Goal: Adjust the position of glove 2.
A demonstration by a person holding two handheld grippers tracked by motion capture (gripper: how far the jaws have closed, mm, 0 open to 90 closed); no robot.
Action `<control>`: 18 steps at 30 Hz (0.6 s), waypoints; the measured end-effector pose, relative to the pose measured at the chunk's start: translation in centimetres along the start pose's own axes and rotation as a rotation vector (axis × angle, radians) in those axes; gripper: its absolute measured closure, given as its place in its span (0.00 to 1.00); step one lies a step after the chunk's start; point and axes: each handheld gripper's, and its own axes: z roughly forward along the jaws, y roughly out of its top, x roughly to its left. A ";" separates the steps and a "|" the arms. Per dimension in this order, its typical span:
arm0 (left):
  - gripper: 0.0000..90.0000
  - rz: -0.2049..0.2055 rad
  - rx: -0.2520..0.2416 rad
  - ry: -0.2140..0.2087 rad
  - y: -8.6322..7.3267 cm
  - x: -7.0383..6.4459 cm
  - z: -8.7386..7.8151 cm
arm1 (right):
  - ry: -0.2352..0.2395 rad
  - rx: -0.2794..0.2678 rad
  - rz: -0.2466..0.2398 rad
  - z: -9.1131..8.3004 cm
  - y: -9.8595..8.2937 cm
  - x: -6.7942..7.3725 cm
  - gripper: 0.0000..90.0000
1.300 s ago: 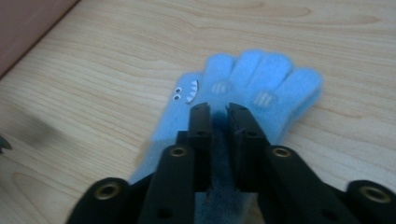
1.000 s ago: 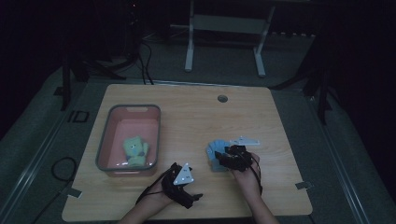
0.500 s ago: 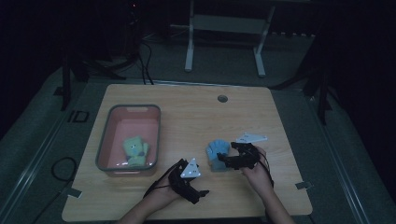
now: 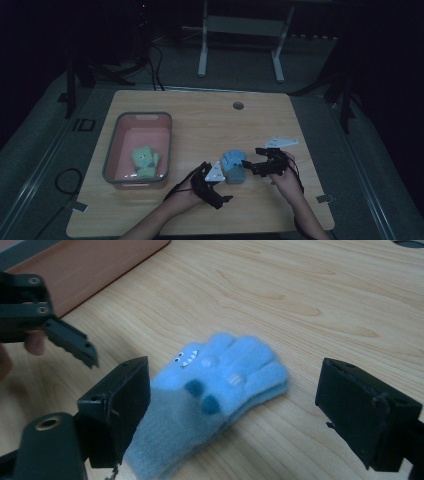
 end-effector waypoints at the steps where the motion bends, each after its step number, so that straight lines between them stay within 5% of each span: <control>1: 0.04 0.002 -0.001 0.000 0.1 0.0 0.1 | 0.001 -0.002 -0.002 0.0 0.0 -0.1 0.16; 6: 0.04 0.004 -0.016 0.023 0.6 0.5 0.3 | 0.027 -0.023 0.017 0.2 0.3 -0.3 0.13; 12: 0.11 0.079 -0.051 0.048 1.1 0.9 0.5 | 0.030 -0.013 0.004 1.2 0.5 -1.0 0.22; 18: 0.20 0.177 -0.016 0.063 1.4 0.8 1.8 | 0.016 0.008 0.015 2.7 1.1 -1.5 0.32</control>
